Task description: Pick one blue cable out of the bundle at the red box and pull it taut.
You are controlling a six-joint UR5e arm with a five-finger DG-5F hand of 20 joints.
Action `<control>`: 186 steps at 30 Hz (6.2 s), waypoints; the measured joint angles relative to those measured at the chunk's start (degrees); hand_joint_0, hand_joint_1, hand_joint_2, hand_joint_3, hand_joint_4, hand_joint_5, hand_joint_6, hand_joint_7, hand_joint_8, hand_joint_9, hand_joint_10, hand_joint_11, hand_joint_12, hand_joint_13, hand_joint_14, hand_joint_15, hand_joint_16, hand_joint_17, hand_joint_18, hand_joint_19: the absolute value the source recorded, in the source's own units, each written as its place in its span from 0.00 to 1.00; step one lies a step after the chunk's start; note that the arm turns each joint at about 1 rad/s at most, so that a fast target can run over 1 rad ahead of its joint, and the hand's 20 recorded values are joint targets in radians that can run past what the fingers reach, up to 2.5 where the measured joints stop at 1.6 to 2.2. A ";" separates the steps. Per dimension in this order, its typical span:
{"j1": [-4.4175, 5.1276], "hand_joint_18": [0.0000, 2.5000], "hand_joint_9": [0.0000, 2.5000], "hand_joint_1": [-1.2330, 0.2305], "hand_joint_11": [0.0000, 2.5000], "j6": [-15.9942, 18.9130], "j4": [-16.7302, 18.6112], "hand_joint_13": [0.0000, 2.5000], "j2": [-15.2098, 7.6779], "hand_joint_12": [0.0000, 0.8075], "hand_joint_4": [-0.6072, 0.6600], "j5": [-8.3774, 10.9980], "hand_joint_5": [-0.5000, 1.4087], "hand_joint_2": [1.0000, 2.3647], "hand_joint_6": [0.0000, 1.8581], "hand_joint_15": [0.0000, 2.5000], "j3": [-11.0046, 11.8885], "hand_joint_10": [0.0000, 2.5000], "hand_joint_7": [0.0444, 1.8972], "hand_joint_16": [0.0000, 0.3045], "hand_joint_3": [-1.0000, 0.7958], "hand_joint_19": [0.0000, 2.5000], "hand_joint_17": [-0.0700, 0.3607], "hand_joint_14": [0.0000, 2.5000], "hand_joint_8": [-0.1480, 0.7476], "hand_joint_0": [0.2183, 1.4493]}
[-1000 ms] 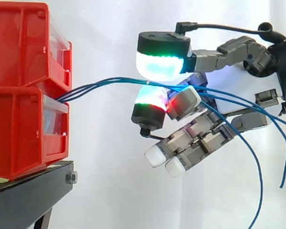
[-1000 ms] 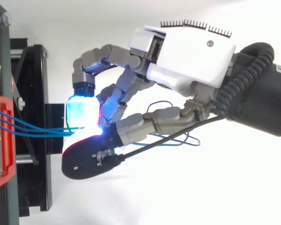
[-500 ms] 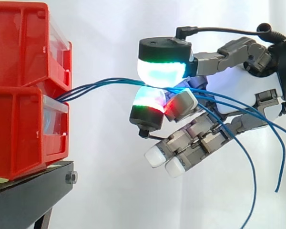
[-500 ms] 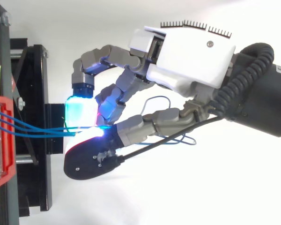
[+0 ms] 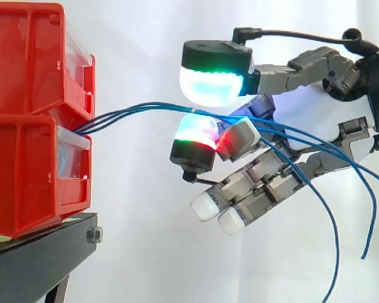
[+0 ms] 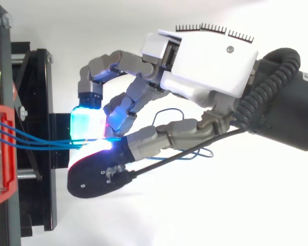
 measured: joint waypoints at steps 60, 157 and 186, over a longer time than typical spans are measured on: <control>0.05 0.25 0.41 0.32 0.44 0.00 -0.52 0.28 0.02 0.54 0.58 -0.01 0.17 0.02 0.48 0.14 -0.03 0.01 0.75 0.20 0.54 0.14 0.49 0.00 0.51 0.29; 0.21 0.27 0.38 0.23 0.44 1.75 -1.93 0.28 0.00 0.53 0.65 0.00 0.16 0.01 0.49 0.13 -0.02 0.01 0.72 0.19 0.35 0.11 0.46 0.00 0.50 0.41; 0.21 0.24 0.39 0.34 0.45 1.76 -1.90 0.27 0.01 0.54 0.67 0.00 0.17 0.01 0.47 0.14 -0.02 0.01 0.72 0.19 0.36 0.14 0.47 0.00 0.51 0.30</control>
